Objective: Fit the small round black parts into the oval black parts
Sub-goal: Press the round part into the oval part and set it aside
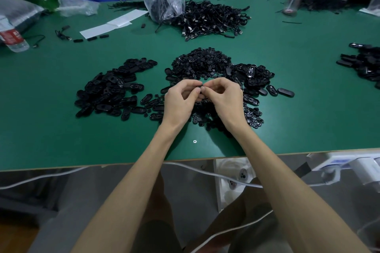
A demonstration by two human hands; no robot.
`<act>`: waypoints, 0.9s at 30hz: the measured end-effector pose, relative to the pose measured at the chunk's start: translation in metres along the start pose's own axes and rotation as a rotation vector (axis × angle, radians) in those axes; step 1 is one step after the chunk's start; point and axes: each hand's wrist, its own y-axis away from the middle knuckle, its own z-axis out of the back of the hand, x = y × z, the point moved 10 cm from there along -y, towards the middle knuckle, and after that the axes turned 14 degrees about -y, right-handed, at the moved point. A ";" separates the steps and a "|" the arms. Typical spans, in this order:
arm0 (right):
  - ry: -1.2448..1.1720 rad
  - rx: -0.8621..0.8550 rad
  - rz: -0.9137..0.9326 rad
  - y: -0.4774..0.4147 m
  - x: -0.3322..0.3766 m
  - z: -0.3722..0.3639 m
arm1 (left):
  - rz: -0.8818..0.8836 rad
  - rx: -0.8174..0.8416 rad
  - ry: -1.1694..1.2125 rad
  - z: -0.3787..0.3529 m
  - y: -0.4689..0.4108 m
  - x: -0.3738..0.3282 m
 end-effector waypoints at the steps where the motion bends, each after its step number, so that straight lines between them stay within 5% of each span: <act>1: 0.002 0.002 0.003 0.000 0.001 0.000 | -0.008 0.007 -0.012 -0.001 0.000 -0.001; 27: -0.093 -0.012 0.002 -0.001 -0.003 0.003 | 0.083 0.087 0.121 -0.005 0.001 0.010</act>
